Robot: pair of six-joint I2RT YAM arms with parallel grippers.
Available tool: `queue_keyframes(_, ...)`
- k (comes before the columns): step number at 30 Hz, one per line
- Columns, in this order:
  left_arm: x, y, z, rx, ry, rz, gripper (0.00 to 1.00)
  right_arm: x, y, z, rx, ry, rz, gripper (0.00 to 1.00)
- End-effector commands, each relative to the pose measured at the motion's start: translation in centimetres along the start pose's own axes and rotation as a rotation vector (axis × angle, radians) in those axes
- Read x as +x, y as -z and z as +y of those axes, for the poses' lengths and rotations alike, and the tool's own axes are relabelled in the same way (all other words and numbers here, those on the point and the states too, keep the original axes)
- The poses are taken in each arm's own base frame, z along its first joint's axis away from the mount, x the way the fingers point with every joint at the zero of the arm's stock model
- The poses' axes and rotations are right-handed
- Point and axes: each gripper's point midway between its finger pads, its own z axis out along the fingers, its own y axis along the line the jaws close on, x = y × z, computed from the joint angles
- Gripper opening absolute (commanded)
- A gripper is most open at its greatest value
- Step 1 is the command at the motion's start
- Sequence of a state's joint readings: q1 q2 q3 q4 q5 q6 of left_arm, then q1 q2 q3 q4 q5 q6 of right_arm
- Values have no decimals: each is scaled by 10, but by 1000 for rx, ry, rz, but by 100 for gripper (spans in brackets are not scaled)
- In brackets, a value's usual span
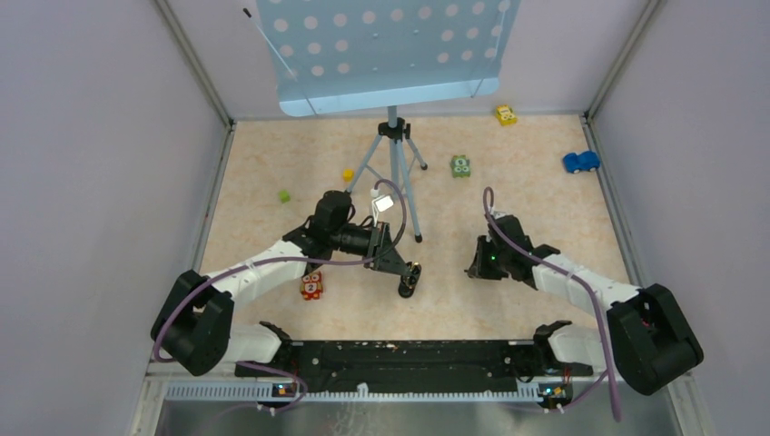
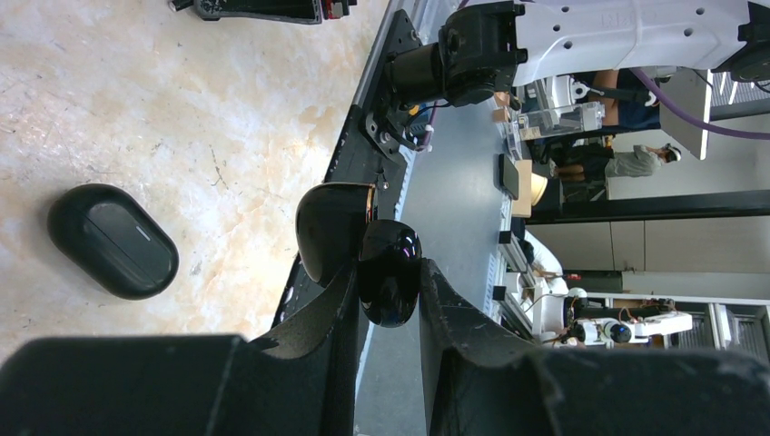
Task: Insert the wireless bluetooth earbuds into the charging case
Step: Pick up the right earbud from the center of the board, then place the right earbud at the center of the board, then adjust the right earbud at the center of the board.
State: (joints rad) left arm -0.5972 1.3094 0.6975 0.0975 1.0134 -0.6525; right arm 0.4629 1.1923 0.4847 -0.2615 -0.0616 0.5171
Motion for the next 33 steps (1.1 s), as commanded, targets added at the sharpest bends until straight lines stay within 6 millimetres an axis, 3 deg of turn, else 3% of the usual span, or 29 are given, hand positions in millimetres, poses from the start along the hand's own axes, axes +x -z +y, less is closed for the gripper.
queue_keyframes(1,-8,1,-12,37,-63,-13,0,12,4,-5,32,-9,24,16)
queue_keyframes(4,-6,1,-11,36,-60,-10,0,9,6,-16,98,-36,-4,32)
queue_keyframes(9,-4,0,-8,37,-51,-4,0,11,12,-22,120,-75,-43,44)
queue_keyframes(20,-5,1,-12,38,-60,-13,0,20,18,-31,219,-114,-44,43)
queue_keyframes(26,-4,2,-11,34,-58,-14,0,4,30,-40,270,-157,-152,42)
queue_keyframes(33,-5,1,-10,36,-54,-12,0,-11,47,-28,188,-225,-259,42)
